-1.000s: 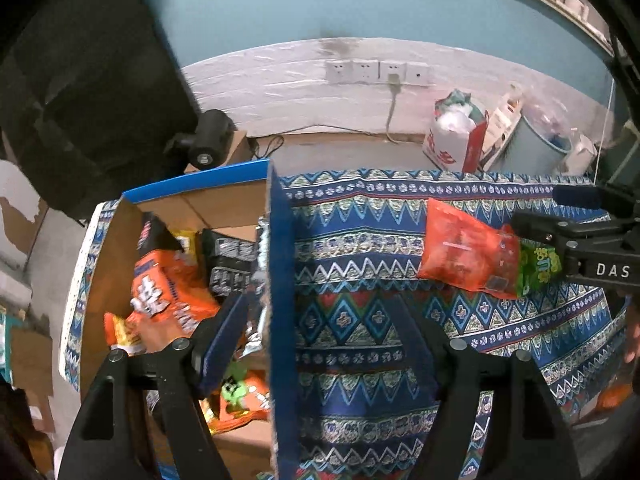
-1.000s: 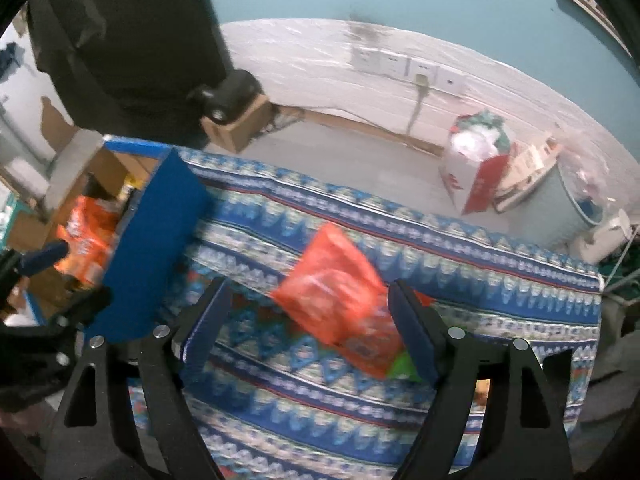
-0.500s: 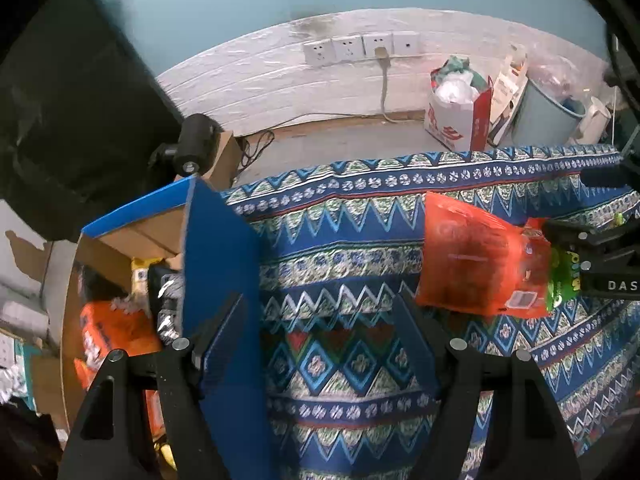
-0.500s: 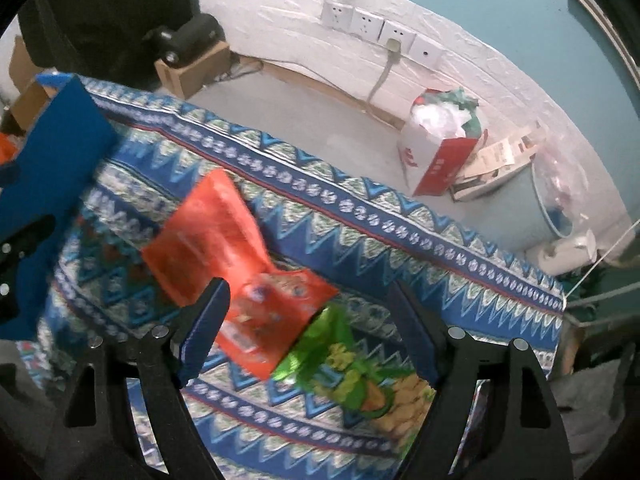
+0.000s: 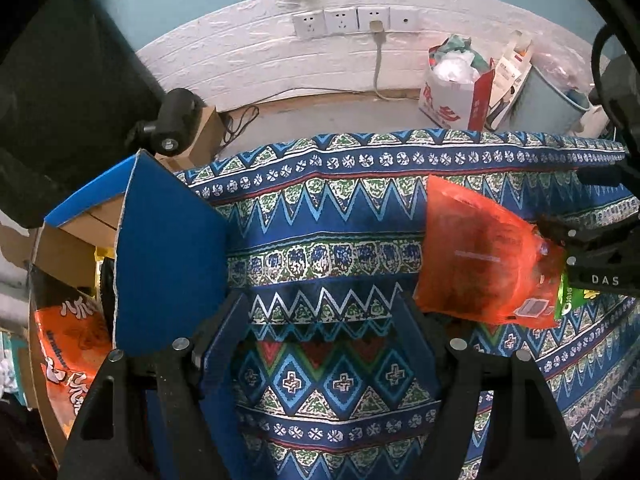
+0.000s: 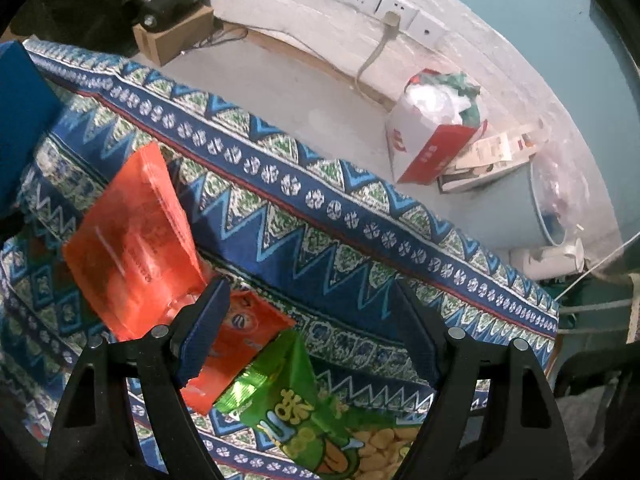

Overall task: Organize snacks
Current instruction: 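Move both open tools toward the red bag and green bag on the cloth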

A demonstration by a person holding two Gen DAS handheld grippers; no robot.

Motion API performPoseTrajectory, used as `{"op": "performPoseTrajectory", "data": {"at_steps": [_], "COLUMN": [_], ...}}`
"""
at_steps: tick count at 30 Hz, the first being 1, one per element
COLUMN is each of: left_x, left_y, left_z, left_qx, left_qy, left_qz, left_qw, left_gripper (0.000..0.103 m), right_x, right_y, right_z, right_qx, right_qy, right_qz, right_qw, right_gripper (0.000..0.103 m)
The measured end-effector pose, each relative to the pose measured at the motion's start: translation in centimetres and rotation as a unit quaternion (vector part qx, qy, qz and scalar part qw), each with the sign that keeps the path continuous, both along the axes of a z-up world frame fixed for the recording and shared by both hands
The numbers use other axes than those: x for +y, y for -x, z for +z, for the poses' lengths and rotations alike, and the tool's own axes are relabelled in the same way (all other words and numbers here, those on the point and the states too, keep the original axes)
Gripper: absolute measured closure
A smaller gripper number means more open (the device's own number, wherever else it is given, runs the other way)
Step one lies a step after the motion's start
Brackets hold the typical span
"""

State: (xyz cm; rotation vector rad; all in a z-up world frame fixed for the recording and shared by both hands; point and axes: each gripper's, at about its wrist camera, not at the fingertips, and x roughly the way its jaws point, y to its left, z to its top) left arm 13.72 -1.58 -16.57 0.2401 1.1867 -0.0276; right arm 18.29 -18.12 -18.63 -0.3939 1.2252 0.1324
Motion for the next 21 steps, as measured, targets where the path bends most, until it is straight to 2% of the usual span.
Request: {"op": "performPoseTrajectory", "data": {"at_steps": [6, 12, 18, 21], "left_x": [0.4, 1.0, 1.4, 1.3], "left_y": [0.9, 2.1, 2.9, 3.2], "left_z": [0.2, 0.1, 0.7, 1.1], "left_qx": [0.007, 0.017, 0.018, 0.015], "left_qy": [0.002, -0.001, 0.007, 0.014], "left_qz": [0.001, 0.003, 0.008, 0.007], "left_qw": [1.0000, 0.9999, 0.9998, 0.9998], "left_gripper": [0.027, 0.027, 0.027, 0.024], "right_x": [1.0, 2.4, 4.5, 4.9], "right_y": [1.8, 4.3, 6.5, 7.2], "right_z": [-0.5, -1.2, -1.6, -1.1], "right_qx": [0.028, 0.062, 0.073, 0.060], "right_qy": [-0.006, -0.038, -0.068, -0.063], "right_qz": [0.011, 0.014, 0.027, 0.026], "right_qw": [1.000, 0.997, 0.995, 0.996], "right_gripper": [0.023, 0.023, 0.023, 0.023]}}
